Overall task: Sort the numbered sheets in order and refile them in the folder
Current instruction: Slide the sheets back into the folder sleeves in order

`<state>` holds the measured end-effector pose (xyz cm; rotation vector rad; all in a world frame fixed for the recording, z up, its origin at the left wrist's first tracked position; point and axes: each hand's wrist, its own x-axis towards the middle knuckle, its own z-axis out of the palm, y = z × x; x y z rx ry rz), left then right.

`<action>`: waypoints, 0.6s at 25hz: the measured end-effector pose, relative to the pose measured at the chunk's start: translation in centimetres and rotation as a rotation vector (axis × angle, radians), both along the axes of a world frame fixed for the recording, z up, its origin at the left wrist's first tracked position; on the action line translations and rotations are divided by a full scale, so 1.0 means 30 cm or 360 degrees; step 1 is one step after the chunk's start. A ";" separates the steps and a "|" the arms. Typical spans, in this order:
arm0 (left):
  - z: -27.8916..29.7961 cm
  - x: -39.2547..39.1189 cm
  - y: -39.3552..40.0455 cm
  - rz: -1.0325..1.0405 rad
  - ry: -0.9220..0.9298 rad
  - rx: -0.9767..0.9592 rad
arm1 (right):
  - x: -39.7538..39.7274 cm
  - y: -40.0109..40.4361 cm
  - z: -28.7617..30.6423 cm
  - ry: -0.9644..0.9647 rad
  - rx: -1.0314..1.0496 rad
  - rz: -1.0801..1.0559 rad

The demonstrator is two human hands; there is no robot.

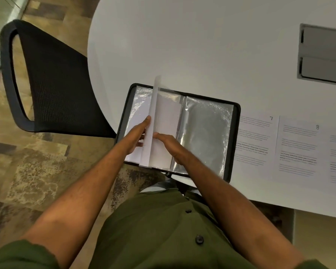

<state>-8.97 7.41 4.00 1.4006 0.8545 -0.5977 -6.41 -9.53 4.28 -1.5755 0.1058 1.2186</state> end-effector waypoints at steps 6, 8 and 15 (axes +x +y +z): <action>-0.047 -0.064 0.048 0.0172 0.0160 0.0089 | -0.043 0.050 -0.083 0.0005 -0.0008 0.0211; -0.077 -0.080 0.049 0.0230 0.0172 0.0233 | -0.052 0.045 -0.105 -0.0018 -0.0028 0.0253; -0.223 -0.149 0.119 0.0214 0.0188 0.0775 | -0.060 -0.005 -0.155 -0.0227 -0.0047 0.0370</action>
